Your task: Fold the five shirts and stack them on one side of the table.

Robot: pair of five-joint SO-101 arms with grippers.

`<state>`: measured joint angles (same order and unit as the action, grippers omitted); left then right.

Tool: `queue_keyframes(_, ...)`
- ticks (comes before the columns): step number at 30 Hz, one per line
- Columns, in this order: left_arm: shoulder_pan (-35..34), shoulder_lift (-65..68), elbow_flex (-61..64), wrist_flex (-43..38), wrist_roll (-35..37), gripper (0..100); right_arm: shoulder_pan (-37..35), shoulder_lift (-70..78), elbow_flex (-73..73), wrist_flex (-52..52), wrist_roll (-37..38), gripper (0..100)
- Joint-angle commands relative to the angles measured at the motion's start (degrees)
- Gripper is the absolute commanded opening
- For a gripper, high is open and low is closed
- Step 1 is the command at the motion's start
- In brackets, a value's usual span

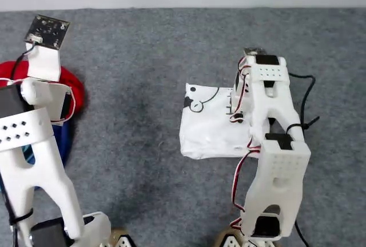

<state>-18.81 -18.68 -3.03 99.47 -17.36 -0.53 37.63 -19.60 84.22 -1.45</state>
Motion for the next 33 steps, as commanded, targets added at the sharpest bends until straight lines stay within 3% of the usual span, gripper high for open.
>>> queue_keyframes(1,-0.35,-2.02,-0.48,1.05,-0.26,2,1.19,2.15,-2.55,-2.07,-0.35,31.8)
queue_keyframes(5,-0.35,-2.02,-0.48,1.05,-0.26,2,0.92,5.14,-2.64,-1.89,-0.18,26.8)
queue_keyframes(10,-0.35,-2.02,-0.48,1.05,-0.18,2,1.54,5.49,-2.64,-0.75,5.45,0.0)
queue_keyframes(12,-0.35,-2.02,-0.48,1.05,-0.18,2,3.03,5.49,-2.64,0.13,8.0,3.8)
queue_keyframes(15,-0.35,-2.02,-0.48,1.05,-0.18,2,6.02,5.32,-2.9,0.4,13.98,0.9)
queue_keyframes(18,-0.35,-2.02,-0.48,1.05,-0.18,2,9.36,3.74,-3.6,0.22,24.62,0.9)
queue_keyframes(22,-0.35,-2.02,-0.48,1.05,-0.18,2,13.23,1.19,-8.7,-0.04,44.66,1.0)
queue_keyframes(28,0.0,-2.02,-0.48,1.05,-0.18,2,11.82,2.15,-19.6,-0.31,74.46,1.0)
queue_keyframes(33,0.0,-2.02,-0.48,1.05,-0.18,2,6.55,3.74,-26.64,-2.33,83.87,1.0)
